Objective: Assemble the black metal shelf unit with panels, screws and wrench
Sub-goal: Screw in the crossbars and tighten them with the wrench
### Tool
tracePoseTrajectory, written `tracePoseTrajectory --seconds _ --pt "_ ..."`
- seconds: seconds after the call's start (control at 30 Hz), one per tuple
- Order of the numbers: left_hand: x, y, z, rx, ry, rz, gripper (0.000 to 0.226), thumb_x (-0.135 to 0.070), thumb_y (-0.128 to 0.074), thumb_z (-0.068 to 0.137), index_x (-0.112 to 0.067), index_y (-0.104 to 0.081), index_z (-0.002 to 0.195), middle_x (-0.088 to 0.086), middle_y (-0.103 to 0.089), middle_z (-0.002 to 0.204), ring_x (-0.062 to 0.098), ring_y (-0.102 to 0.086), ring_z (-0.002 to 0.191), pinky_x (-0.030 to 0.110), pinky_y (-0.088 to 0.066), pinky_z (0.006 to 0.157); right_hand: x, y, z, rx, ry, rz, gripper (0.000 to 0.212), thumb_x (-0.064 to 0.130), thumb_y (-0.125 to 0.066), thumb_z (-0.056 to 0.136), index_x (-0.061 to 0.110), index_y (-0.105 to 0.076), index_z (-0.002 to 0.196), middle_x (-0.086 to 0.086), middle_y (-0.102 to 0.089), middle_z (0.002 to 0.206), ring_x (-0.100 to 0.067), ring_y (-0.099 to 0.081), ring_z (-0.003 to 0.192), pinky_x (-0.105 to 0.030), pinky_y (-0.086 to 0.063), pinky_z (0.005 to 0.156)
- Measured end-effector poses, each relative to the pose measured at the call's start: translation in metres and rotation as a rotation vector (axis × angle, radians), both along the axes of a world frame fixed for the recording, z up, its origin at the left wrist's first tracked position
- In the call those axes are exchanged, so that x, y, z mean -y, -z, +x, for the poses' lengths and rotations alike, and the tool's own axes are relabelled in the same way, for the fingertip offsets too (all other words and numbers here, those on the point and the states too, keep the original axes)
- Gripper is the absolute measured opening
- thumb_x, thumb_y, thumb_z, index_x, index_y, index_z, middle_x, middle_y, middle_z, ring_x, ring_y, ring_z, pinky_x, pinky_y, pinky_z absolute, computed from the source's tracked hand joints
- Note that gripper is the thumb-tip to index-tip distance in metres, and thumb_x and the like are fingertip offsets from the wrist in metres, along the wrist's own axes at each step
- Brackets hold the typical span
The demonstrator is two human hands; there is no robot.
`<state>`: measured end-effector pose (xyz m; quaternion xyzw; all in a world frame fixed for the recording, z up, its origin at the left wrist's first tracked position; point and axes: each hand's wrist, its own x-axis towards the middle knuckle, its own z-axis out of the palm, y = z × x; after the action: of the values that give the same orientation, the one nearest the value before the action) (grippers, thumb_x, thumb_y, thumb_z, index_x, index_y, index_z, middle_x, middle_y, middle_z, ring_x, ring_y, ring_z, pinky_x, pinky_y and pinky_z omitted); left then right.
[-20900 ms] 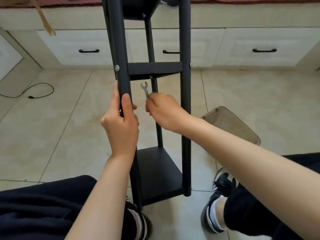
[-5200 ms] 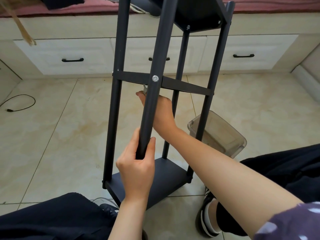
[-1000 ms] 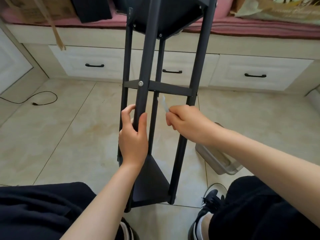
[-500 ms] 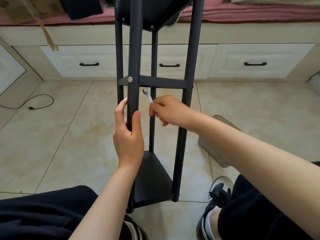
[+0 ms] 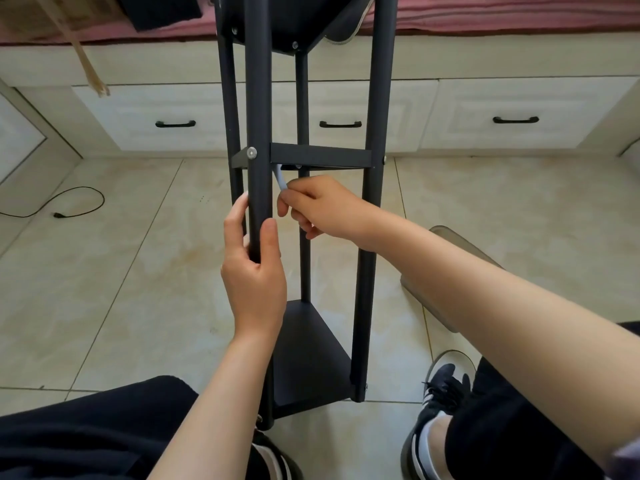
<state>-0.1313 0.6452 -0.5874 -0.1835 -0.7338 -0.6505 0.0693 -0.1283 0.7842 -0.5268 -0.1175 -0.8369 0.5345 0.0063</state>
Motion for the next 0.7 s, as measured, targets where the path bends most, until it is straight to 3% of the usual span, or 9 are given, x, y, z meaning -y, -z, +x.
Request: tracePoseTrajectory --seconds 0.3,0.5,0.6,0.7 --pt "0.0006 0.0037 0.0022 0.009 -0.005 -0.008 0.042 -0.042 -0.050 0.102 -0.038 -0.043 0.143 -0.017 -0.056 0.069 0.009 -0.049 0.053 0.018 -0.040 0.051 0.0023 -0.0056 0.0020 0.009 0.002 0.055 0.031 0.023 -0.041 0.104 0.016 -0.063 0.082 0.001 -0.050 0.071 -0.015 -0.049 0.066 -0.022 -0.049 0.062" --pt "-0.0006 0.0020 0.0027 0.017 0.009 -0.002 0.038 -0.043 -0.050 0.101 -0.045 -0.044 0.139 -0.018 -0.055 0.066 0.009 -0.047 0.053 0.018 -0.040 0.050 0.0022 -0.0111 0.0021 -0.017 0.006 0.132 0.032 0.021 -0.042 0.104 0.016 -0.063 0.079 -0.001 -0.049 0.066 -0.015 -0.048 0.061 -0.024 -0.045 0.059" --pt "-0.0008 0.0006 0.0030 0.015 0.014 0.004 0.035 -0.047 -0.050 0.100 -0.052 -0.046 0.134 -0.018 -0.055 0.065 0.007 -0.046 0.053 0.019 -0.040 0.050 0.0032 -0.0094 0.0001 -0.042 0.031 0.227 0.032 0.022 -0.043 0.104 0.014 -0.066 0.082 0.007 -0.048 0.063 -0.010 -0.047 0.058 -0.013 -0.035 0.053" --pt "-0.0006 -0.0006 0.0031 0.013 0.012 0.015 0.035 -0.050 -0.050 0.097 -0.059 -0.044 0.130 -0.017 -0.056 0.068 0.006 -0.047 0.054 0.018 -0.041 0.051 0.0031 -0.0028 -0.0009 -0.101 0.076 0.291 0.032 0.022 -0.043 0.104 0.010 -0.068 0.088 0.011 -0.049 0.065 -0.005 -0.046 0.059 -0.012 -0.031 0.053"
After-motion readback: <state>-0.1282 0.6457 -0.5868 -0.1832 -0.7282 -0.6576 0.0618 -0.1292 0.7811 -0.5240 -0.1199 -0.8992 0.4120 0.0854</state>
